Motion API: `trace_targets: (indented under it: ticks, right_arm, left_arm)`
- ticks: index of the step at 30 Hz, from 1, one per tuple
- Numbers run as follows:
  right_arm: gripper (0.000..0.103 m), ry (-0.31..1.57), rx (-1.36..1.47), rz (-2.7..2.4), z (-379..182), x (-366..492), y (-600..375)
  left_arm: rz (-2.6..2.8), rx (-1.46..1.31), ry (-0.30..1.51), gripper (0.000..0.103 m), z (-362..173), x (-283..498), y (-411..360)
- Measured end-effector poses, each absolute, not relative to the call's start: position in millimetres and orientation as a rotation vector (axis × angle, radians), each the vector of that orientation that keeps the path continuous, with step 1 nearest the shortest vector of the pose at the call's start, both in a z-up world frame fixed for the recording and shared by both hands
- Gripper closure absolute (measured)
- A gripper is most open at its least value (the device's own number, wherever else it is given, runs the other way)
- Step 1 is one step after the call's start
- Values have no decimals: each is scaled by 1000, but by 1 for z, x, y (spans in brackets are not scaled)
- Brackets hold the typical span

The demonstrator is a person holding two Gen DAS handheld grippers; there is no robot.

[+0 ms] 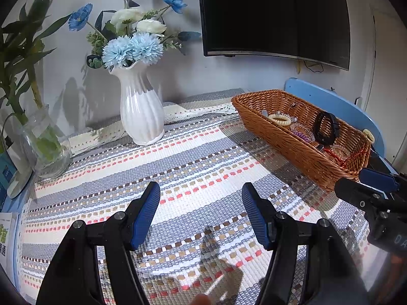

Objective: Organize jewelry

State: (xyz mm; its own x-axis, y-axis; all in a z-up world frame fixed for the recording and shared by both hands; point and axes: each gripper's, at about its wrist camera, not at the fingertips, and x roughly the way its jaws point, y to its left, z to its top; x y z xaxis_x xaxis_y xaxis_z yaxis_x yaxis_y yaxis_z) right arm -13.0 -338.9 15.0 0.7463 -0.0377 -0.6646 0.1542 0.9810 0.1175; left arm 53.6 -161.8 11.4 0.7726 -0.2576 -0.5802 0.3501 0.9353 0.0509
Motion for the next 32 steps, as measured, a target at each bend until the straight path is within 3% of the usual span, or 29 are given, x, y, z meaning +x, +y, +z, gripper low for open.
trace_targets:
  ticks: [32]
  right_arm:
    - [40,736,175,-86,10,-10,-334]
  left_arm:
    - [-344,137,590,33,13,56,-153]
